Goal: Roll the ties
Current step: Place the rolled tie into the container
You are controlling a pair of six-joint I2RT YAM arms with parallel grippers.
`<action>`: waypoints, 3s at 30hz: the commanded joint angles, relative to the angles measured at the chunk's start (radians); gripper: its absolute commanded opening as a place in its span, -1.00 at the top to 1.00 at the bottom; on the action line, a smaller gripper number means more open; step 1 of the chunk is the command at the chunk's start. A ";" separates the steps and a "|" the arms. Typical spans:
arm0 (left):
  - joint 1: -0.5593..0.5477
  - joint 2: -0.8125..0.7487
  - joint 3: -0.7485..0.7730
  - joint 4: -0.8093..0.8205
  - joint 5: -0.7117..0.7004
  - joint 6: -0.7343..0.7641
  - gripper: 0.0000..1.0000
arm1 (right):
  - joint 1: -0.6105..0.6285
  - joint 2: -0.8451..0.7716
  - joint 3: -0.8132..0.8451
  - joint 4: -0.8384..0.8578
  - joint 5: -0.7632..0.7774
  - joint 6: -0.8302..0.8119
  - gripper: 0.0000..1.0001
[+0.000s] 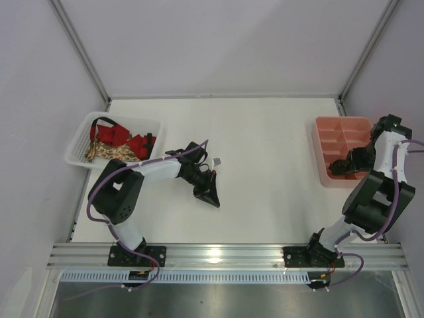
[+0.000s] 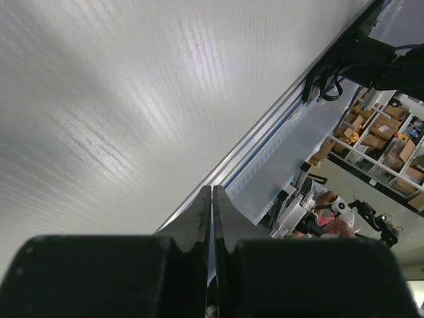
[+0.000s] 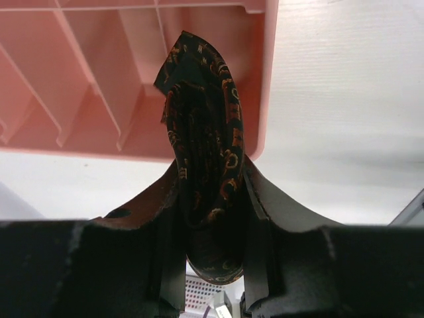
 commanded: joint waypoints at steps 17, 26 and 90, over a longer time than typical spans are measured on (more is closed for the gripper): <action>0.007 0.042 0.030 0.030 0.031 0.019 0.86 | 0.071 0.176 0.043 0.020 0.155 0.051 1.00; 0.014 0.051 0.026 0.027 0.026 0.022 0.86 | 0.120 0.280 0.110 -0.040 0.227 0.085 0.92; 0.068 0.035 -0.032 0.079 0.034 0.006 0.85 | 0.149 0.185 -0.022 0.062 0.240 0.001 -0.61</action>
